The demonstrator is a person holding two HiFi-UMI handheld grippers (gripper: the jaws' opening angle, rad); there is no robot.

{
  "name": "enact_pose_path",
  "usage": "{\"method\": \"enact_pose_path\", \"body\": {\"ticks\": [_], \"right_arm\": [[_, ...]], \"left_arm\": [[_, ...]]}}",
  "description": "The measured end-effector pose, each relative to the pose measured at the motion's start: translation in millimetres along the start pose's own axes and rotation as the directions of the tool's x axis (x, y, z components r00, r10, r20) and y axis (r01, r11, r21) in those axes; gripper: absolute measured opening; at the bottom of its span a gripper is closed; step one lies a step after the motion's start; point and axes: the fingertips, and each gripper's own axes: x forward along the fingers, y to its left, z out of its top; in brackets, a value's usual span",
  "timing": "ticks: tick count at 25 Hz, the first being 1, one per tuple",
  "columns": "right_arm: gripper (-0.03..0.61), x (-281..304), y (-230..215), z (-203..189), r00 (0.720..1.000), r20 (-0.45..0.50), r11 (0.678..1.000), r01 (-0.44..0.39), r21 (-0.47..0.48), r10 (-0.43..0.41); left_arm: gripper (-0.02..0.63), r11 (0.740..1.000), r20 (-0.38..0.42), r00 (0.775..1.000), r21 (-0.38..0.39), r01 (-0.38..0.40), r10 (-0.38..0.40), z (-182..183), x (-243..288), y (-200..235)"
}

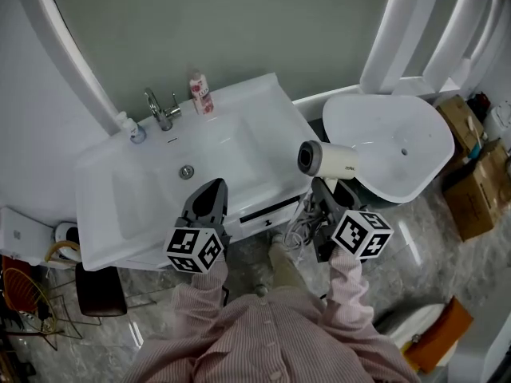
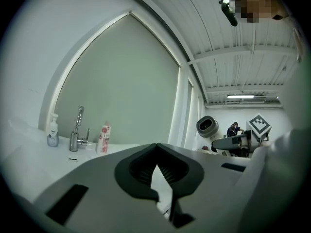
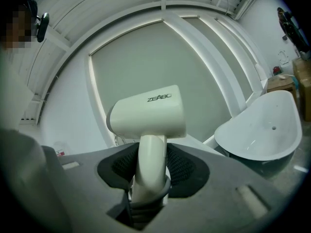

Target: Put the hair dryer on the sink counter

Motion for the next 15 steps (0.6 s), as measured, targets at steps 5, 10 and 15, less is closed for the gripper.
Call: {"method": "enact_pose_path", "body": {"ticks": [5,10,15], "right_arm": [[0.163,50.4,-29.4,25.7,1.000,-0.020,1.000,-0.018,-0.003,0.018],[0.163,99.2,-53.5,51.4,0.997,-0.047,0.998,-0.054,-0.008,0.054],[0.163,146.9,-68.7,62.7,0.990,-0.101,0.995,-0.102,-0.015,0.100]], "left_arm": [[0.002,1.000,0.005,1.000,-0.009,-0.028,0.028,7.4,51.9,18.6],[0.002,0.998,0.013,0.998,-0.022,-0.062,0.062,14.5,100.3,30.9],[0.002,0.994,0.004,0.995,-0.037,-0.100,0.100,14.7,139.9,43.5]]}}
